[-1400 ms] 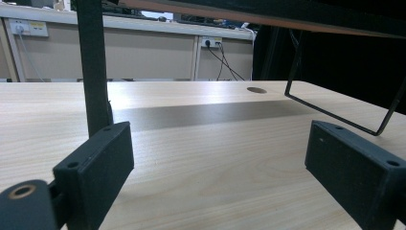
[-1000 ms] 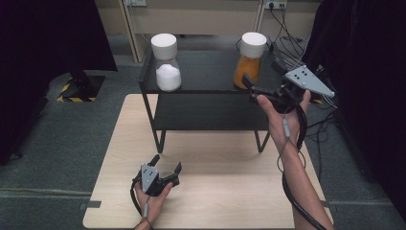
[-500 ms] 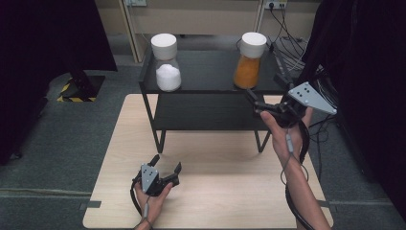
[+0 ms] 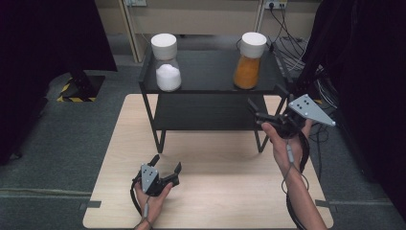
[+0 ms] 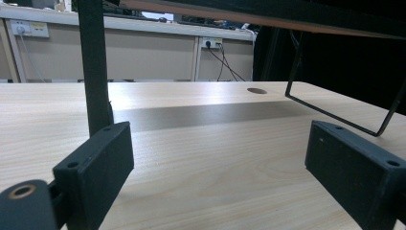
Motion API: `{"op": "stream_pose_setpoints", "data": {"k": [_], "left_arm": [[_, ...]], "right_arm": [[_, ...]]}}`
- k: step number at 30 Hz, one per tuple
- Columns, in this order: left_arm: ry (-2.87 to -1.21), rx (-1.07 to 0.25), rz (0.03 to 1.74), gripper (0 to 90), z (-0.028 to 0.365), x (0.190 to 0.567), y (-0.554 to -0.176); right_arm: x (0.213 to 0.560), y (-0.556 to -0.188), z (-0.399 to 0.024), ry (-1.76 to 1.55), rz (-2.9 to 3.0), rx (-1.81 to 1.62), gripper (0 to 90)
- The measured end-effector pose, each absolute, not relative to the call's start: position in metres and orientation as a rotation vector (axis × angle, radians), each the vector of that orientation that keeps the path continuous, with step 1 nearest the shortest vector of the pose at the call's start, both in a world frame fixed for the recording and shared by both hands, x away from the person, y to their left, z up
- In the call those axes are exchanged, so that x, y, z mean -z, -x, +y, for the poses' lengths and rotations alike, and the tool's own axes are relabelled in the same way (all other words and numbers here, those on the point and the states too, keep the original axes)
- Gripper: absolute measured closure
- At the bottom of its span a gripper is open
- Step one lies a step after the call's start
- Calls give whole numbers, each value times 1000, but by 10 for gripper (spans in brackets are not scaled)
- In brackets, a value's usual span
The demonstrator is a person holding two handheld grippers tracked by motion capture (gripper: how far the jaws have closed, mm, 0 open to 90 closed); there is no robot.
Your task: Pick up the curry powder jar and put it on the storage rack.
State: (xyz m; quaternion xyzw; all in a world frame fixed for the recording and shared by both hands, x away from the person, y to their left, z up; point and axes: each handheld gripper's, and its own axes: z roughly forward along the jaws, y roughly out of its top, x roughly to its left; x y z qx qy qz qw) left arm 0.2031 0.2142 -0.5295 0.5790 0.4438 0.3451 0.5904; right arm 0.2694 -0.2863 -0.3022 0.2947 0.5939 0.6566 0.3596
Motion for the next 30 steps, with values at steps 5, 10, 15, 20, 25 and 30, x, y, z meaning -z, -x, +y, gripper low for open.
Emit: {"op": "stream_pose_setpoints", "data": {"k": [5,10,15,20,25,30], "left_arm": [[-1347,-804,1032,89,214,530,-203],[-1345,-804,1033,89,214,530,-203],[-1347,-805,1032,89,214,530,-203],[-1345,-804,1033,89,214,530,-203],[-1346,-805,1032,89,214,530,-203],[-1344,-804,1032,88,214,530,-202]], "right_arm": [[311,-265,-288,-764,1537,-1692,5],[322,-261,-290,-765,1549,-1681,5],[337,-254,-295,-768,1565,-1664,5],[351,-249,-300,-784,1581,-1664,5],[366,-242,-302,-785,1608,-1646,4],[380,-235,-304,-789,1635,-1627,5]]}}
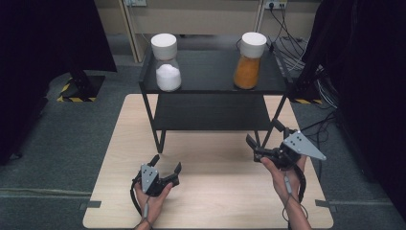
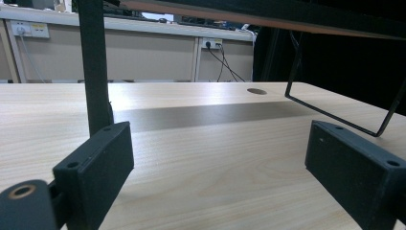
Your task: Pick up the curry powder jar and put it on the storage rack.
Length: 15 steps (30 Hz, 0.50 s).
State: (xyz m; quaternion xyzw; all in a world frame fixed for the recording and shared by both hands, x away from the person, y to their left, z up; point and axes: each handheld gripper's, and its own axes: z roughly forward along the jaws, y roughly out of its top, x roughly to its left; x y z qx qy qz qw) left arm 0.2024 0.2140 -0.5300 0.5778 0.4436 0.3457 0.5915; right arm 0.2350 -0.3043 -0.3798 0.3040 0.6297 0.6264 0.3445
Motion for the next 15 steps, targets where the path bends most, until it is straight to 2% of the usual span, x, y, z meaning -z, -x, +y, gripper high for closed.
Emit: {"op": "stream_pose_setpoints", "data": {"k": [4,15], "left_arm": [[-1347,-804,1031,89,214,530,-202],[-1347,-803,1029,88,214,530,-202]], "right_arm": [[402,-227,-308,-817,1650,-1631,5],[437,-223,-310,-869,1699,-1583,5]]}}
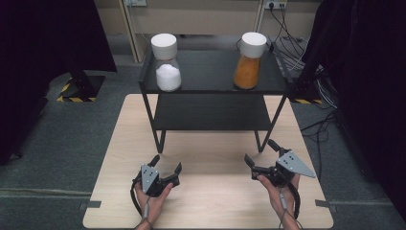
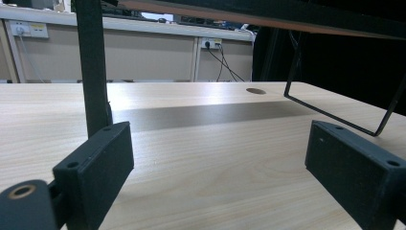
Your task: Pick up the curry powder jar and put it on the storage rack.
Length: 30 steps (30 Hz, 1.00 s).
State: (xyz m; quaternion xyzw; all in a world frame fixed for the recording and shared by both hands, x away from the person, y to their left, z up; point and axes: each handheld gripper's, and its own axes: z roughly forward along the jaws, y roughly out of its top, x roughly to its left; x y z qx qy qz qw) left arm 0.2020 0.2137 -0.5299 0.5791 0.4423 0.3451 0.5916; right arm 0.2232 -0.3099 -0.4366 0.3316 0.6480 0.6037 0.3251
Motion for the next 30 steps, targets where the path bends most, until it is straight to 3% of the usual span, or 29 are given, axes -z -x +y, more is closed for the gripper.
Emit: {"op": "stream_pose_setpoints", "data": {"k": [30], "left_arm": [[-1347,-801,1028,88,214,530,-202]], "right_arm": [[488,-212,-317,-962,1767,-1499,5]]}}
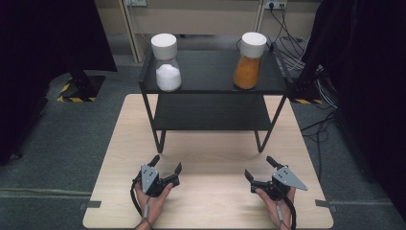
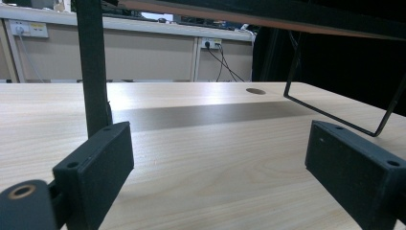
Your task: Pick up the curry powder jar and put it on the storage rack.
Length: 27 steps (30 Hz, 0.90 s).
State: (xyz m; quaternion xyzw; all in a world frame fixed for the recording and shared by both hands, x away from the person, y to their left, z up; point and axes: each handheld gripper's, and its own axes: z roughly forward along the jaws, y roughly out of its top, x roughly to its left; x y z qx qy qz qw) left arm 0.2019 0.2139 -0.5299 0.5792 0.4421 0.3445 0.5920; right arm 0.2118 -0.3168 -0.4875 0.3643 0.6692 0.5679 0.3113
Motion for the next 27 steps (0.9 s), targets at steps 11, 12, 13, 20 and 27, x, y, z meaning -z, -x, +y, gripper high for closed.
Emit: {"op": "stream_pose_setpoints", "data": {"k": [11,12,13,20,27], "left_arm": [[-1344,-800,1030,88,214,530,-202],[-1343,-799,1031,88,214,530,-202],[-1342,-798,1032,88,214,530,-202],[-1344,-799,1030,88,214,530,-202],[-1343,-799,1031,88,214,530,-202]], "right_arm": [[491,-211,-316,-968,1787,-1465,5],[491,-211,-316,-966,1791,-1461,5],[492,-211,-316,-966,1796,-1457,5],[494,-212,-313,-966,1816,-1439,5],[495,-212,-312,-972,1820,-1433,5]]}}
